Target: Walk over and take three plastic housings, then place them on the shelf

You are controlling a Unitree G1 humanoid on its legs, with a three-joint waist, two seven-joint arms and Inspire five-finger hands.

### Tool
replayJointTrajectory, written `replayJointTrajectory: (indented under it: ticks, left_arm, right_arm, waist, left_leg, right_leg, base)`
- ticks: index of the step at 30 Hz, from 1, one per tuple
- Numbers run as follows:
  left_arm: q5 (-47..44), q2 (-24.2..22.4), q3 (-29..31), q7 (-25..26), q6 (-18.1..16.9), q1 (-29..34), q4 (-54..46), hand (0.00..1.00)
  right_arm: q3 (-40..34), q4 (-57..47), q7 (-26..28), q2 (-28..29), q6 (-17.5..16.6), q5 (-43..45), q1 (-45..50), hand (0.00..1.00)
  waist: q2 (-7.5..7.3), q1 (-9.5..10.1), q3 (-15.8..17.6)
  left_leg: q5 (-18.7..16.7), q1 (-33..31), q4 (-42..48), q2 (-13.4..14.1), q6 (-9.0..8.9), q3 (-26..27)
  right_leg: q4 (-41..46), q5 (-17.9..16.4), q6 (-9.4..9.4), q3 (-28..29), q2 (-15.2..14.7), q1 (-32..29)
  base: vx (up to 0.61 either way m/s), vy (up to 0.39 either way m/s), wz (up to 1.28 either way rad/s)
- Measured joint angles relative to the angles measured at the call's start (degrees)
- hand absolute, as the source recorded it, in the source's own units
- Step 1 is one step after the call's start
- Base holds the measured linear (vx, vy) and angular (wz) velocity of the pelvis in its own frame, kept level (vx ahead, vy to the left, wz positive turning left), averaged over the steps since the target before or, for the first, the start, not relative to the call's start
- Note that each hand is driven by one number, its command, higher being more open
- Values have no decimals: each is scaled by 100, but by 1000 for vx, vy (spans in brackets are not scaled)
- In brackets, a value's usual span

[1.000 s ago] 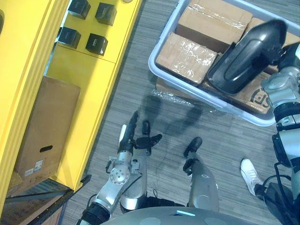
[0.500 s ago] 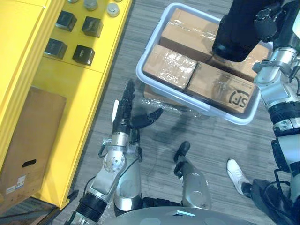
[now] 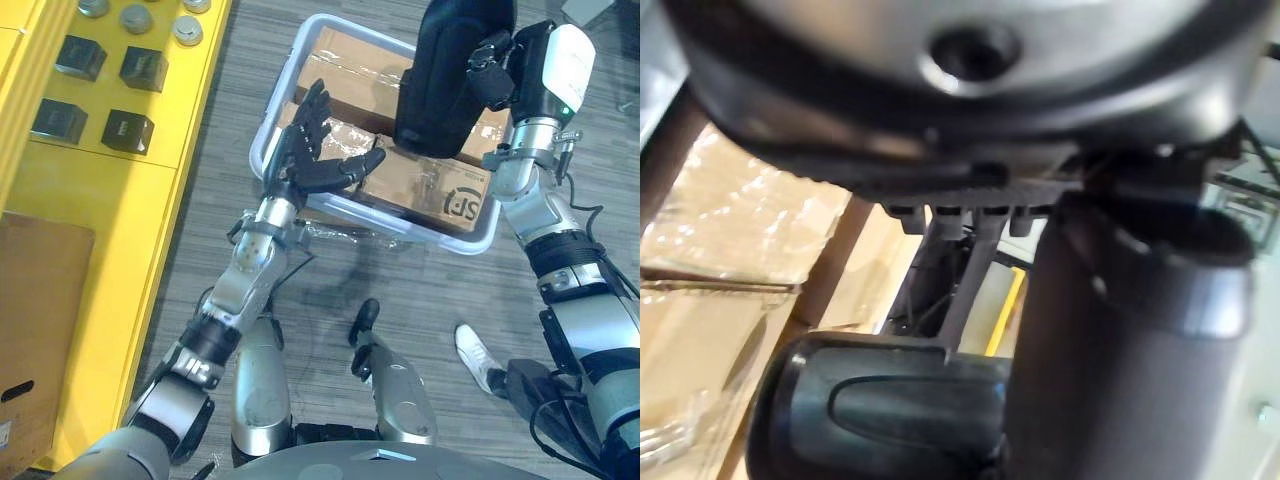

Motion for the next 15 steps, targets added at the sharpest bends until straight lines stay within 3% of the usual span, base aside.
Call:
replayJointTrajectory:
  ticks: [7,15]
  left_arm:
    - [-455,-302,-49,117,216,-939,1314,100]
    - [-616,-463,7,420,253,-1463,2151,100]
  right_arm:
    - [179,-14,-1,474,-90,-213,-290,0]
    - [355,-15,-8,798,-202,-406,-550,0]
  waist:
    - [-172,-152,8]
    - [-289,-234,13]
  left_leg:
    - [-129,-271,280,160,-4,92]
    - [-358,-452,676,321,9,124]
  right_leg:
    - [-76,198,-10,180,122,-234]
    - [-189,282,-26,268,216,-251]
  base:
    - [23,-7,-14]
    - [-23,-9,-10]
